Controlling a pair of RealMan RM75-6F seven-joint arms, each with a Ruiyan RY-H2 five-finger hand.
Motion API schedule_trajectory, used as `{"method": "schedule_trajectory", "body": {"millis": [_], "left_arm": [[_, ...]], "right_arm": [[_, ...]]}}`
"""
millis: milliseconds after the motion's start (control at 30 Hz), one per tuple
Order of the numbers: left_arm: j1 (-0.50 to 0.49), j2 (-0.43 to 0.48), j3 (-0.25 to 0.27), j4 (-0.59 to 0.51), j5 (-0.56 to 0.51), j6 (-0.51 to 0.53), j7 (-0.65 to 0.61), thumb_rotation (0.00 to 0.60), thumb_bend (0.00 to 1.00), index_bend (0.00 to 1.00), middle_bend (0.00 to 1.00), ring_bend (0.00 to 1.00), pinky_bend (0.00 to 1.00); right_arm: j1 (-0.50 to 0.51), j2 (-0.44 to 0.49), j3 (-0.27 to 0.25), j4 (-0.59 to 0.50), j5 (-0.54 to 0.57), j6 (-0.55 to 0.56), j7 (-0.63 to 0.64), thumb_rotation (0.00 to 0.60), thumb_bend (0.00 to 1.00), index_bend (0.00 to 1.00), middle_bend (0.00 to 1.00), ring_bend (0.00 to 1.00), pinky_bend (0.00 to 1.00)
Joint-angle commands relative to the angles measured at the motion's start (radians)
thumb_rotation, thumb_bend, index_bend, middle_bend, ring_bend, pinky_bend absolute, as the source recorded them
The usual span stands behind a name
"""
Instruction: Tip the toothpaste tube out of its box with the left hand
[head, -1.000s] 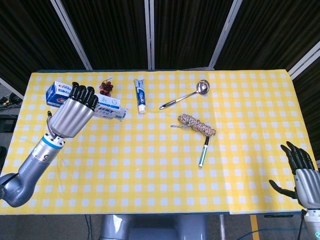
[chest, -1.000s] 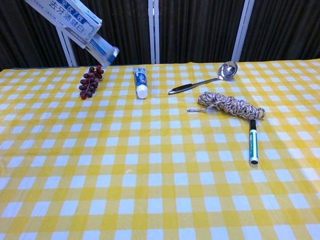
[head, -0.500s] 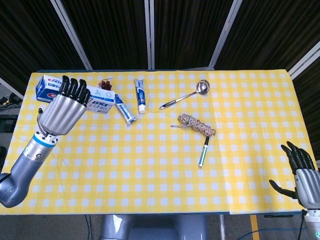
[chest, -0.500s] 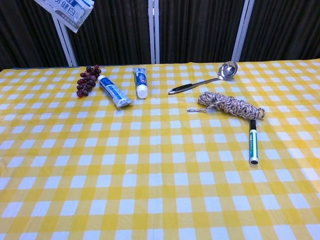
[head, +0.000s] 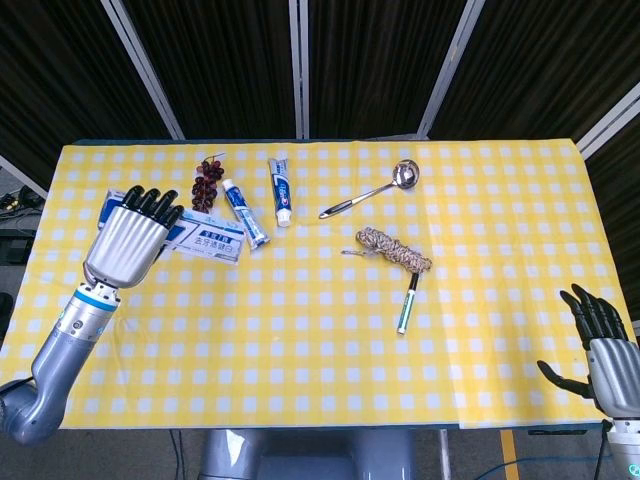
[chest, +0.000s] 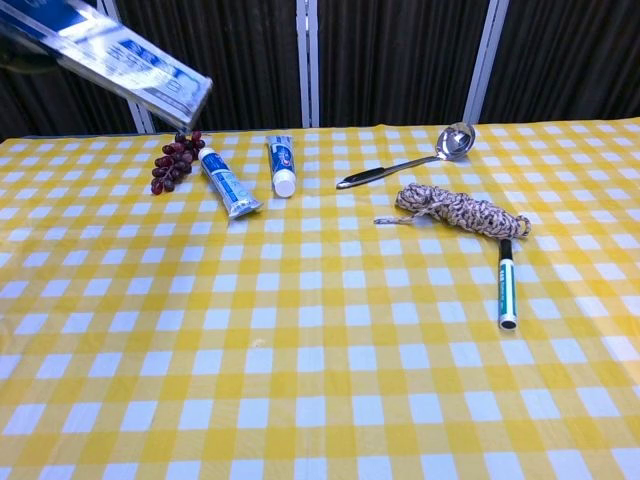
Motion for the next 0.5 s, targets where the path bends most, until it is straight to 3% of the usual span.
{"method": "schedule_trajectory", "body": {"millis": [33,133,367,500], "left_arm": [[0.032,-0.023,0.031,-0.055,-0.088,-0.051,-0.074,0.6,0.17,0.06,0.0,0.02,0.06],[0.057,-0.033,0.052,-0.078,-0.12,-0.053,-0.114,0.6,0.13,0.0,0.0,0.0,0.0],[0.146,-0.083,0.102,-0.044,-0.095,0.03,-0.238,0.6,0.12,0.0,0.0,0.0,0.0],[0.261,-0.121,0.158,0.018,-0.039,0.177,-0.306,0.6,0.12,0.0,0.0,0.0,0.0]], "right_arm": [[0.001,0.001,0.0,-0.001,0.002,-0.003,-0.001,0.6,0.08,0.0,0.0,0.0,0.0],[0.002,0.0,-0.001,-0.002,0.005,-0.01,-0.007,0.6,0.08,0.0,0.0,0.0,0.0],[0.003,-0.004,-0.001,-0.002,0.004,-0.009,-0.018,0.6,0.08,0.0,0.0,0.0,0.0],[0.006,-0.011,-0.004,0.001,0.004,-0.018,-0.037,0.6,0.08,0.0,0.0,0.0,0.0]]}}
